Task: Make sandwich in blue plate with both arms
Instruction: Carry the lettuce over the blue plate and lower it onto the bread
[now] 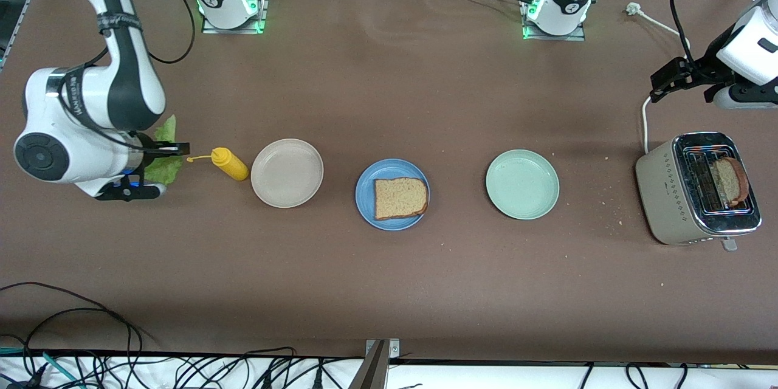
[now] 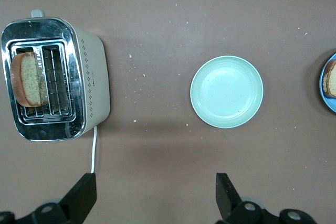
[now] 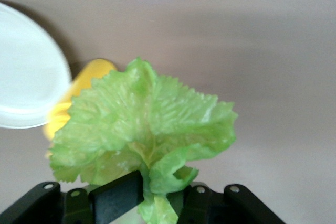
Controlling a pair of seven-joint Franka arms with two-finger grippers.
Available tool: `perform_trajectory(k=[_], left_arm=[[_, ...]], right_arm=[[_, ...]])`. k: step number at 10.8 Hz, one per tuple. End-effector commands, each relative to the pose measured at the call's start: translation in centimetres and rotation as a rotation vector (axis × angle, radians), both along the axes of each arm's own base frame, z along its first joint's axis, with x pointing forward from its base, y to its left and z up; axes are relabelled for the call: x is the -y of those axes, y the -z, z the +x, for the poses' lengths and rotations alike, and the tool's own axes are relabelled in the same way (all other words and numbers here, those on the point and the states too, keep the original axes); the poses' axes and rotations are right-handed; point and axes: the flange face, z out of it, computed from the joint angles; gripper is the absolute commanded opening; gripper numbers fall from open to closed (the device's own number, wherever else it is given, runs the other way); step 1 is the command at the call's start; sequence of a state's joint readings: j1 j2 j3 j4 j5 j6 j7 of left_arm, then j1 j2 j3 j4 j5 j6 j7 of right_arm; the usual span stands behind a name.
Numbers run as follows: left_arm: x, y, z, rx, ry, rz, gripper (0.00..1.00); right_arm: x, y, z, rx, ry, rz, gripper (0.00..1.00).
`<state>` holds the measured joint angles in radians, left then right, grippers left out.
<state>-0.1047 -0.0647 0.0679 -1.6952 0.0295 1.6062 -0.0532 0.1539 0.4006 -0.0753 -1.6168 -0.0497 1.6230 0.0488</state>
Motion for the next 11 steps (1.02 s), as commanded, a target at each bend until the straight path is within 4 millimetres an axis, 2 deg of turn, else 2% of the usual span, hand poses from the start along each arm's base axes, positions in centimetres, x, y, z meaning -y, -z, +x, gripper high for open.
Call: perform_trajectory(k=[1, 3, 4, 5, 8, 10, 11], left_arm=[[-0.1, -0.6, 0.3, -0.003, -0.005, 0.033, 1.00], [-0.2, -0.6, 0.3, -0.003, -0.006, 0.034, 1.00], [-0.3, -0.6, 0.3, -0.003, -0.008, 0.033, 1.00], [-0.3, -0.6, 0.3, -0.003, -0.008, 0.033, 1.00], [-0.4, -0.6, 0.3, -0.003, -0.008, 0.033, 1.00], [-0.4, -0.5, 0.4, -0.005, -0.008, 0.033, 1.00], [-0.5, -0.2, 0.6, -0.009, -0.011, 0.034, 1.00]], right_arm=[[-10.3, -4.0, -0.4, 0.020, 0.015, 0.014, 0.22], [-17.4, -4.9, -1.9, 0.043, -0.052, 0.063, 0.21], [-20.9, -4.9, -2.3, 0.075, -0.086, 0.125, 0.21], [-23.8, -4.1, -2.0, 0.132, -0.120, 0.171, 0.21], [-33.8, 0.6, -2.2, 0.262, -0.241, 0.268, 0.21], [-37.6, 5.0, -0.4, 0.363, -0.264, 0.339, 0.21], [-40.1, 7.0, -0.2, 0.392, -0.287, 0.396, 0.18]])
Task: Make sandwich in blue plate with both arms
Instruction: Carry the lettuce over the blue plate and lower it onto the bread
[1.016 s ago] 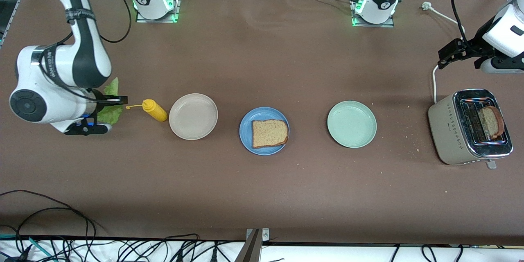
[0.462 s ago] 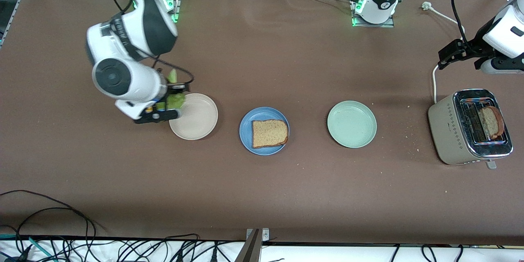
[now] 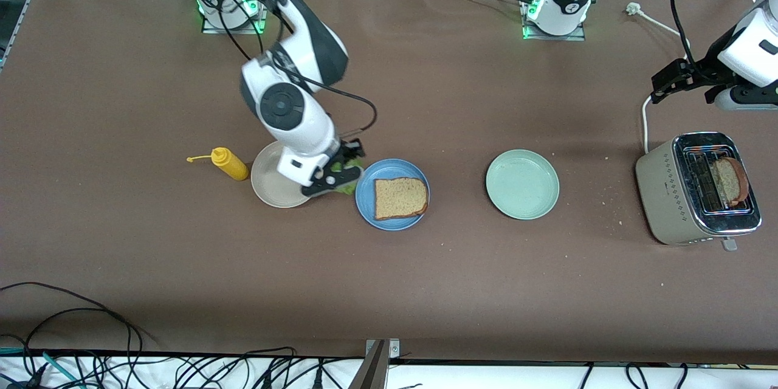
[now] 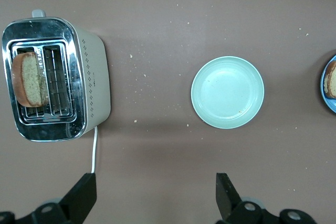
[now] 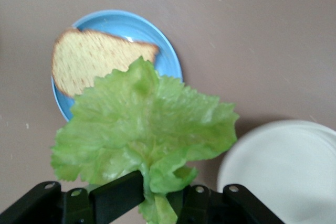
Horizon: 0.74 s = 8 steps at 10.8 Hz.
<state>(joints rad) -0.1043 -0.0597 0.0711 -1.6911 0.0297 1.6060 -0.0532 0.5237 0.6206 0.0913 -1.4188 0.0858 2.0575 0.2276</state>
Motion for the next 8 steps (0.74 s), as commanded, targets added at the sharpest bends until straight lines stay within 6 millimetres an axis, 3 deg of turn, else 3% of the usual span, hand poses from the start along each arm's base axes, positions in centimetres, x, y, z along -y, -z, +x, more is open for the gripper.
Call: perform_trajectory(k=[1, 4, 5, 6, 7, 8], left_arm=[[-0.3, -0.6, 0.5, -0.002, -0.005, 0.033, 1.00], [-0.4, -0.3, 0.8, -0.007, -0.005, 0.034, 1.00], [-0.4, -0.3, 0.8, -0.007, -0.005, 0.034, 1.00], [-0.4, -0.3, 0.8, -0.007, -0.007, 0.034, 1.00], [-0.4, -0.3, 0.8, -0.007, -0.005, 0.034, 1.00], [-0.4, -0.3, 0.8, -0.007, -0.005, 0.034, 1.00]], right_arm=[[-5.3, 5.5, 2.6, 0.084, -0.043, 0.140, 0.18], [-7.7, 8.9, 1.5, 0.119, -0.068, 0.160, 0.19], [-7.9, 9.2, 1.4, 0.125, -0.069, 0.165, 0.35], [-7.8, 9.6, 1.5, 0.128, -0.065, 0.166, 0.82], [-7.9, 9.6, 1.4, 0.134, -0.085, 0.165, 1.00], [-7.8, 9.1, 1.6, 0.148, -0.120, 0.166, 1.00]])
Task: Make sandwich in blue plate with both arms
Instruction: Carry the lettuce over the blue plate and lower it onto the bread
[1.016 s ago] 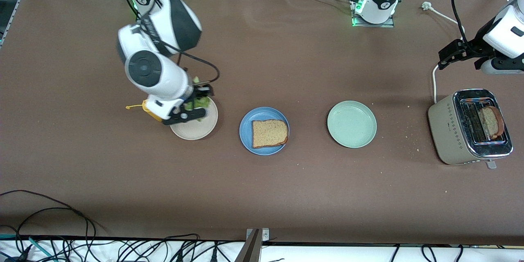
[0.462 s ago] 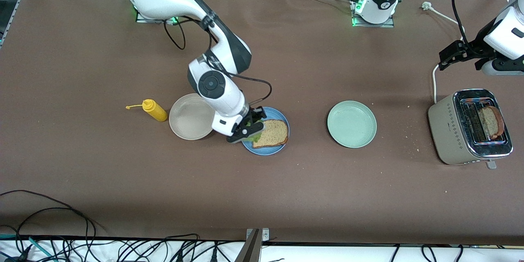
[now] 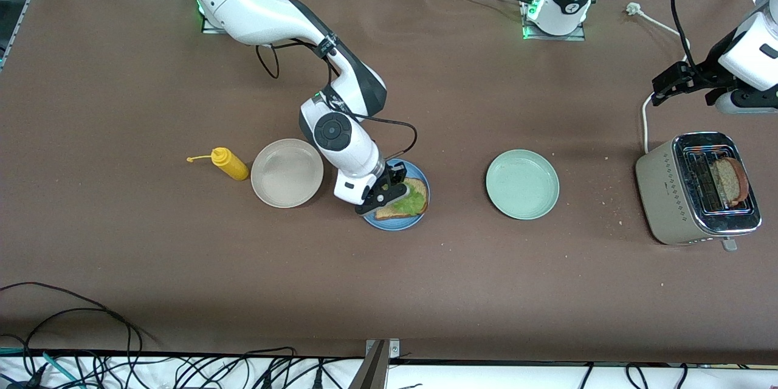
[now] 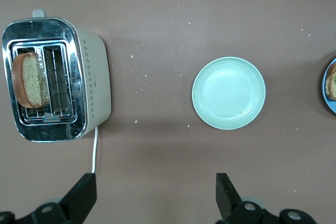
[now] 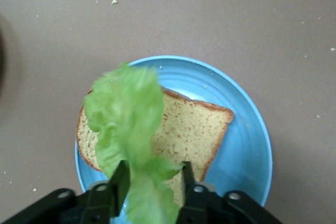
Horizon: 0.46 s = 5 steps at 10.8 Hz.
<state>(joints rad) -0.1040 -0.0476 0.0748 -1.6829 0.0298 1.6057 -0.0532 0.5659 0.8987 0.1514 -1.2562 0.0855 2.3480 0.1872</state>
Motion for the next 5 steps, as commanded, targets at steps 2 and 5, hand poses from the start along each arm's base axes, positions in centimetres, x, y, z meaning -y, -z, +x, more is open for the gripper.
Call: perform_trajectory(k=[2, 5], left_arm=[[-0.2, -0.6, 0.4, -0.003, -0.001, 0.033, 1.00], [-0.2, -0.6, 0.4, -0.003, -0.001, 0.033, 1.00]], right_arm=[[0.1, -2.7, 0.8, 0.034, -0.064, 0.011, 1.00], [4.0, -7.7, 1.6, -0.064, -0.064, -0.061, 1.00]])
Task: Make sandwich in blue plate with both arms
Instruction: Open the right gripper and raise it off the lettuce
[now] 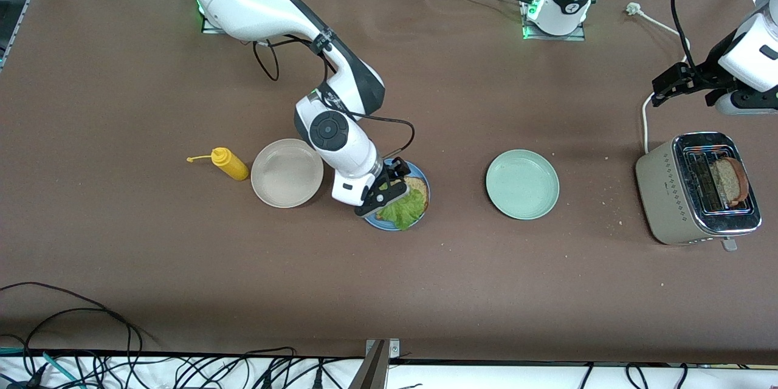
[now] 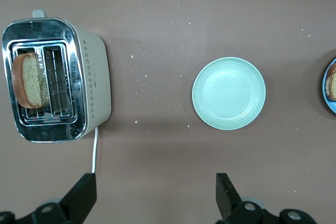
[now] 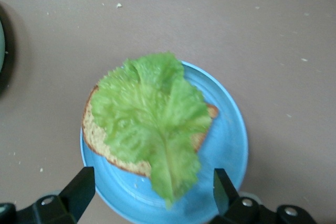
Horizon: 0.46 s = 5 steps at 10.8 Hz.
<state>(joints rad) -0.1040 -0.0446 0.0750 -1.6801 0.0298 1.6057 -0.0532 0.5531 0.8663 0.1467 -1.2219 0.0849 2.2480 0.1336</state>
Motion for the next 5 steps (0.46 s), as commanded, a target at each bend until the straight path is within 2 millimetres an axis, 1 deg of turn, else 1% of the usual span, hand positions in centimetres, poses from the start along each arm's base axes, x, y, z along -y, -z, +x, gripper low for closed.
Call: perform_trajectory(k=[1, 3, 4, 5], left_arm=[[-0.2, -0.6, 0.3, -0.003, -0.001, 0.033, 1.00], [-0.3, -0.6, 0.3, -0.003, -0.003, 0.033, 1.00], [-0.3, -0.6, 0.3, -0.003, -0.003, 0.033, 1.00], [-0.3, -0.6, 0.3, -0.003, -0.003, 0.033, 1.00]], right_arm=[[4.9, -6.6, 1.1, -0.083, -0.002, -0.062, 1.00], [8.6, -9.8, 0.8, -0.179, 0.020, -0.126, 1.00], [11.3, -11.9, 0.4, -0.225, 0.037, -0.181, 1.00], [14.5, -13.4, -0.1, -0.260, 0.064, -0.234, 1.00]])
